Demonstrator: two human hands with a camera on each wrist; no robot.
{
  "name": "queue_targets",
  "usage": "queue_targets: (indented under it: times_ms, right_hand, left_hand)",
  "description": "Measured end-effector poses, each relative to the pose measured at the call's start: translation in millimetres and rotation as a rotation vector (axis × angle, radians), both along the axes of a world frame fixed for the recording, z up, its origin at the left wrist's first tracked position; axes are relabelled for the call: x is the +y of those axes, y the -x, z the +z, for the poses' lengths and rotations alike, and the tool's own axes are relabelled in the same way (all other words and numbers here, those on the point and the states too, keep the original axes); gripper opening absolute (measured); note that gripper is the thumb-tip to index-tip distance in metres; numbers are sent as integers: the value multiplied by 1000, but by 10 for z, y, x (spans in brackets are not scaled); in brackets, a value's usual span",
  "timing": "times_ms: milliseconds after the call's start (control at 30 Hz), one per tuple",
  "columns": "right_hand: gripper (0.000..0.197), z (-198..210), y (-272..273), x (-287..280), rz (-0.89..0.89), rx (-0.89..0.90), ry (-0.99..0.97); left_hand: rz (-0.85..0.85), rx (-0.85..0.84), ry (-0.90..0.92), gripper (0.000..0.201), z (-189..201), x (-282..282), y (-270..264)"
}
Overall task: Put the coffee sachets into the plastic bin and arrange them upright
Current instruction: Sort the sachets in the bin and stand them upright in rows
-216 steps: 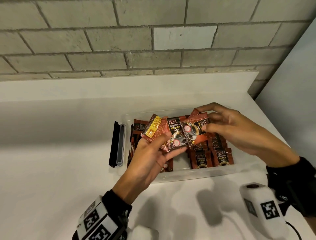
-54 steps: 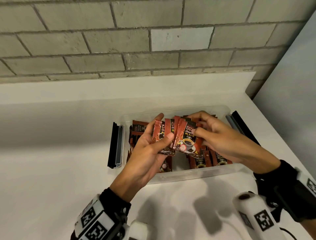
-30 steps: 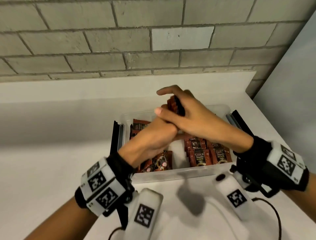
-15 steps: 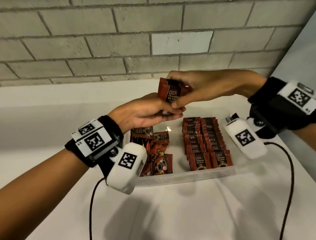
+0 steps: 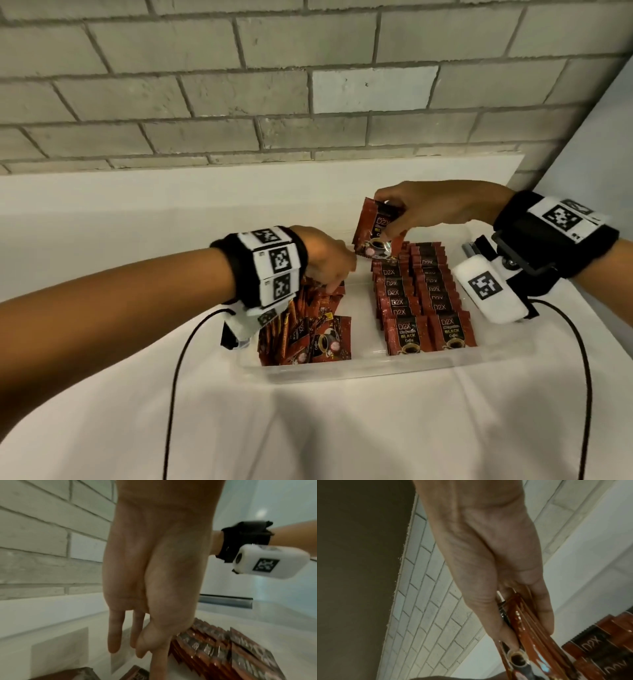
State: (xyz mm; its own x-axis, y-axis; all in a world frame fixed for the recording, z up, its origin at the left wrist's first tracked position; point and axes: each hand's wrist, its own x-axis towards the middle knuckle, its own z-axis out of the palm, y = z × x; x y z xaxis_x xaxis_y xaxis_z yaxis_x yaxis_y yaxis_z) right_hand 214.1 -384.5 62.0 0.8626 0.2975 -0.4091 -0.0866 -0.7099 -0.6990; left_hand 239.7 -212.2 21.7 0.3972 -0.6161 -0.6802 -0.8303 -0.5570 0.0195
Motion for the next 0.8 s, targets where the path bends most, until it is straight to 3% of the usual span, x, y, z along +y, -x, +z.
queue_targets:
  times_ms: [100,200,267,400,533,667,800]
  right_hand:
    - [26,-64,39,-20,-25,67,-39]
    - [29,-136,82,-47,-56,125,-78]
    - [34,-176,108,-54,-59,160,-92]
    - [35,-186,137,-20,-34,186,-104]
    - [36,-130,150,34,-11,173,-123]
    - [40,-136,152,104,18,147,-72]
    - [43,-179,169,122,29,161,-75]
  left_hand:
    - [-101,-36,-157,49,-224,-125,-40]
    - [-103,-80,-164,36,-280,-129,-114]
    - [-58,-48,-48,22,-169,-94,-151]
    - [-43,32,258,23,45,16,-235]
    - [91,39,565,25,190,151,-311]
    - [391,367,813,38,310,218,-278]
    - [587,564,946,41,319,217,-233]
